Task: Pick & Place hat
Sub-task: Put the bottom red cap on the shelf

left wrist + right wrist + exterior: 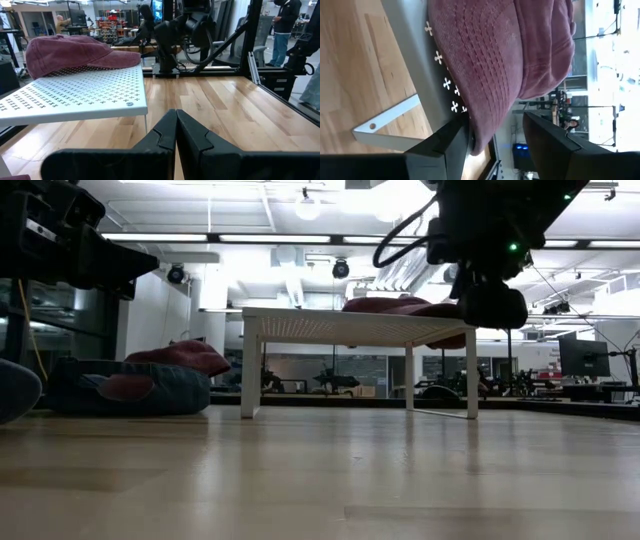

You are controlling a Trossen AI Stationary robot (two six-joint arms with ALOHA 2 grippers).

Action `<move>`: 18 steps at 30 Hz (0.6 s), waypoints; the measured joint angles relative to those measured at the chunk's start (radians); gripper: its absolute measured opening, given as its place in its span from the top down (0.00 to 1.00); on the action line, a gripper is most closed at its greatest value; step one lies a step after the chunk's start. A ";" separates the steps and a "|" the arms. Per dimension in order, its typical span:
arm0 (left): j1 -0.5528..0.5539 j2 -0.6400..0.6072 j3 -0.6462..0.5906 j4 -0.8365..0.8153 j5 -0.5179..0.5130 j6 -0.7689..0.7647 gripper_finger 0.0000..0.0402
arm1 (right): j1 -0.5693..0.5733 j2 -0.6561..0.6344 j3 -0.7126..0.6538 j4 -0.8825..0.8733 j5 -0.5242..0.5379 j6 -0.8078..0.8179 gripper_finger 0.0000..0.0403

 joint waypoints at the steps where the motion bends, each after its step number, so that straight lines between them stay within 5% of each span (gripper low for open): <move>1: 0.000 0.000 0.000 0.000 0.000 0.000 0.98 | -0.005 0.000 0.000 0.010 -0.003 -0.002 0.55; 18: 0.000 0.000 0.000 0.000 0.000 0.000 0.98 | -0.030 -0.001 0.001 0.044 0.004 -0.061 0.62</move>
